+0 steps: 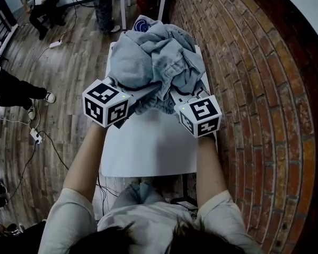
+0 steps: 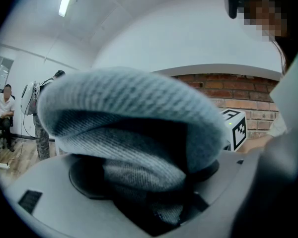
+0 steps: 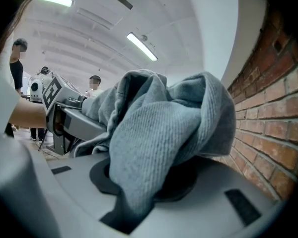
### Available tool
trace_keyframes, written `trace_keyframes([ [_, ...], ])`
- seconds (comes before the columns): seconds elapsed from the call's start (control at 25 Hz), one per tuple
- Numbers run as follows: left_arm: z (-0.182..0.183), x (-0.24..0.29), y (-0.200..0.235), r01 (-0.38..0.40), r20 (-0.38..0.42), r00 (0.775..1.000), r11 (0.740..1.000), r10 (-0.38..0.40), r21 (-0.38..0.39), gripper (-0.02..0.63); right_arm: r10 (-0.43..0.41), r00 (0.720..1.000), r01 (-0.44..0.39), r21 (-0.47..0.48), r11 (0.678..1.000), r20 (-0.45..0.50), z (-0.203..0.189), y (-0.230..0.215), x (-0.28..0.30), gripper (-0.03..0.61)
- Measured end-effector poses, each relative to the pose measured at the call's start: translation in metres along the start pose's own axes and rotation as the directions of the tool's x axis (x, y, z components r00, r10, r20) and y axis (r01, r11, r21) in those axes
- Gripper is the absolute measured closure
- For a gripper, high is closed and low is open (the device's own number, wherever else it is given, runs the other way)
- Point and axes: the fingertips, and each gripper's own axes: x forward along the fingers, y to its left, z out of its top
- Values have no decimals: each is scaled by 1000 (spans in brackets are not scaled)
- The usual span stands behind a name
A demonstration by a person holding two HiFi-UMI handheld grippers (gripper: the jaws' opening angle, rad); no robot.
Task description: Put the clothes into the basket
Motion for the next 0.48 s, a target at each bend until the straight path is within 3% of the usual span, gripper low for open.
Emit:
trace_keyframes([
  [0.48,-36,28,38,-28,-25,999,998,26,-48,209,23,998,-23,15,1000,-50,-39,-16,42,462],
])
